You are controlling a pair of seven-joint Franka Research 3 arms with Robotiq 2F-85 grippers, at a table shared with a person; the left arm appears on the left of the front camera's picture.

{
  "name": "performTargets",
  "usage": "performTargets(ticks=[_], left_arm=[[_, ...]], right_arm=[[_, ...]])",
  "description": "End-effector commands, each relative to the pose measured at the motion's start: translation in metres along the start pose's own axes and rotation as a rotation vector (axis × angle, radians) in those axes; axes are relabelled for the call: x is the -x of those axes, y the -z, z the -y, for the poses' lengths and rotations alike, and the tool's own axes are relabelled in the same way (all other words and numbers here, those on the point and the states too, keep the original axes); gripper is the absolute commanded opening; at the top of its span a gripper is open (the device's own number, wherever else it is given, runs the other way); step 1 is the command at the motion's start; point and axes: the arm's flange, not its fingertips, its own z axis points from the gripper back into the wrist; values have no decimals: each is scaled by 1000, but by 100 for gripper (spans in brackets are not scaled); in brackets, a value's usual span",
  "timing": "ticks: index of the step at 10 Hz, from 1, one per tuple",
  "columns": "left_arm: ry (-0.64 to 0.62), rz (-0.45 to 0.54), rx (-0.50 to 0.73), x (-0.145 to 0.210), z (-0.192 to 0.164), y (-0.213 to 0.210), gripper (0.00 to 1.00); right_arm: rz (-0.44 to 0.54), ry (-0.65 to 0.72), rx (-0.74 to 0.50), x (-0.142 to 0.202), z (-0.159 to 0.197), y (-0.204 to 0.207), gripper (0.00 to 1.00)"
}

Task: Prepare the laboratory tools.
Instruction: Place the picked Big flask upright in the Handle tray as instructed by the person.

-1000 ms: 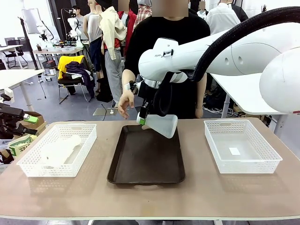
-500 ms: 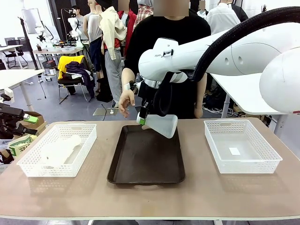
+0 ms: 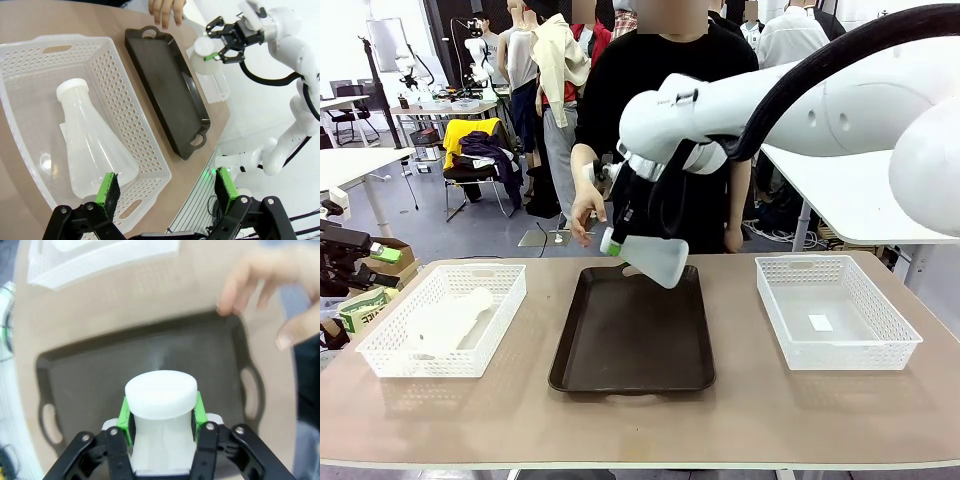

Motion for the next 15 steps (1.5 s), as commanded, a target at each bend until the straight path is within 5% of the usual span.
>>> performTargets(ticks=[1, 5, 10, 15], left_arm=[[4, -4, -3, 0, 1, -2, 100], [4, -4, -3, 0, 1, -2, 100], [4, -4, -3, 0, 1, -2, 100], [4, -4, -3, 0, 1, -2, 100]], right_arm=[[203, -152, -44, 29, -22, -29, 0], [581, -341, -108, 69, -26, -21, 0], [907, -378, -94, 86, -11, 13, 0], [1077, -316, -132, 108, 5, 66, 0]])
